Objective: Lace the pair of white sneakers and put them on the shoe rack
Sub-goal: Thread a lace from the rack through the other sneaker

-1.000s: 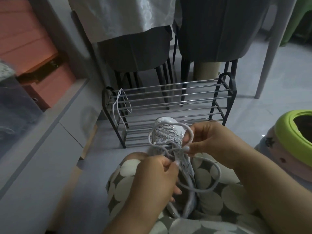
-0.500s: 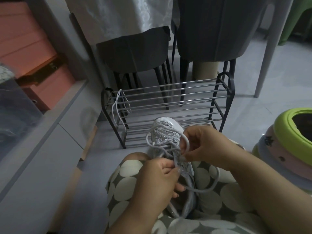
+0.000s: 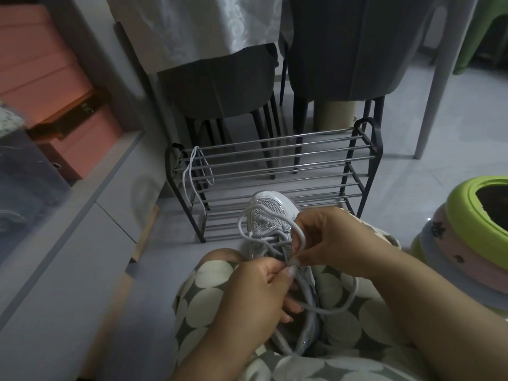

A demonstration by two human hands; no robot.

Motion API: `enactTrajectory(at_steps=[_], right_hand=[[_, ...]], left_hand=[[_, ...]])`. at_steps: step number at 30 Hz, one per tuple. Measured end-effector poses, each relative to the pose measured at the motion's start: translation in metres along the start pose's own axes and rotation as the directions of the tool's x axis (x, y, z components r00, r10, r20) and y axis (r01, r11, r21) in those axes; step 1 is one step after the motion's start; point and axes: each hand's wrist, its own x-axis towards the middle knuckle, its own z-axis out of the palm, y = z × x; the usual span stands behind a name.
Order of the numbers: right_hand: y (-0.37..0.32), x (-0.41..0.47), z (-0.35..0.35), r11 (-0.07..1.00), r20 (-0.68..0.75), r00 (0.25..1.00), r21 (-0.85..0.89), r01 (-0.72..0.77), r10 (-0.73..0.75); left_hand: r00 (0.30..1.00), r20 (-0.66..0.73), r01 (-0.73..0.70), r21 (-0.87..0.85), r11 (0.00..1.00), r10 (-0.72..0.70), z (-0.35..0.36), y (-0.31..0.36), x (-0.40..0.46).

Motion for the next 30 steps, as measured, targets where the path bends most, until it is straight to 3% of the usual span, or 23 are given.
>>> enactTrajectory(at_steps=[5,10,18,24,30], right_hand=[[0.012,0.002,-0.001,0.981,0.064,0.997,0.186,-0.052,0.041],[0.015,0.003,0.000,0.978,0.119,0.992,0.198,-0.060,0.037],[0.008,0.002,0.007,0.991,0.158,0.987,-0.124,0.047,-0.027],[0.009,-0.001,0.008,0.980,0.158,0.986,-0.181,0.078,-0.050],[0.009,0.000,0.010,0.990,0.147,0.989,-0.135,0.049,-0.029]], left_hand=[[0.998,0.059,0.025,-0.055,0.998,-0.022,-0.004,-0.002,0.000],[0.991,0.109,0.086,-0.105,0.991,-0.075,0.002,-0.002,-0.002],[0.992,0.100,0.107,-0.282,0.953,-0.082,0.007,0.003,0.000],[0.994,0.105,-0.013,-0.025,1.000,0.016,-0.005,-0.009,0.003],[0.993,0.111,-0.036,0.056,0.998,0.029,-0.018,-0.003,0.001]])
